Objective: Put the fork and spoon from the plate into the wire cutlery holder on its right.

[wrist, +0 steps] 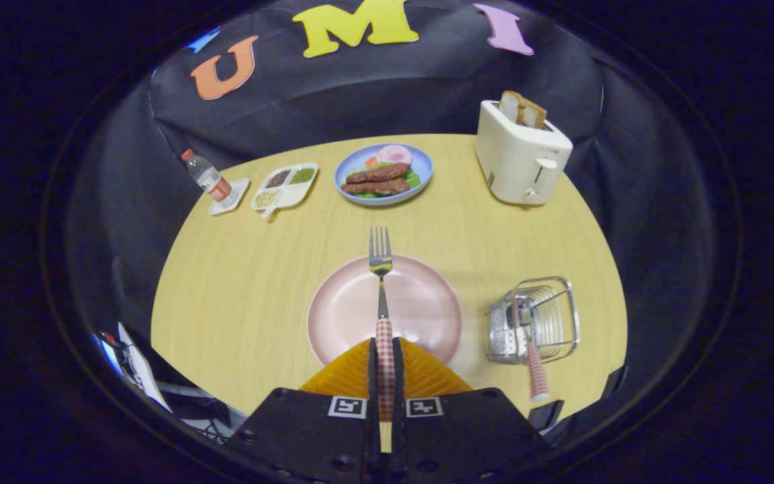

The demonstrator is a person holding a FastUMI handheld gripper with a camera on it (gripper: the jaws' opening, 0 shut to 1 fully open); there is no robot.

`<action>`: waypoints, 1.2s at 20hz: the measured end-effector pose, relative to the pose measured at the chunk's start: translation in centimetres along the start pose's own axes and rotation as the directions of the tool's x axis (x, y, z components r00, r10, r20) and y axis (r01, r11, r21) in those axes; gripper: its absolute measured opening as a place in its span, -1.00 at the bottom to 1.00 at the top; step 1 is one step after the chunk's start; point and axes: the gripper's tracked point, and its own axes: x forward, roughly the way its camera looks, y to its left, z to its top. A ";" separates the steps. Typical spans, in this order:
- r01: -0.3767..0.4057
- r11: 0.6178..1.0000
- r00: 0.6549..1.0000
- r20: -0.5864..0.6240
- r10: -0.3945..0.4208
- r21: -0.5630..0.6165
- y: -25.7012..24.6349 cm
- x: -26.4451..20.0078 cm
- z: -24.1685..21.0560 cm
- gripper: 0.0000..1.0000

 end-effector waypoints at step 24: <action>0.204 0.943 0.812 -0.584 -0.013 0.263 -14.3 -0.8 -3.6 -0.88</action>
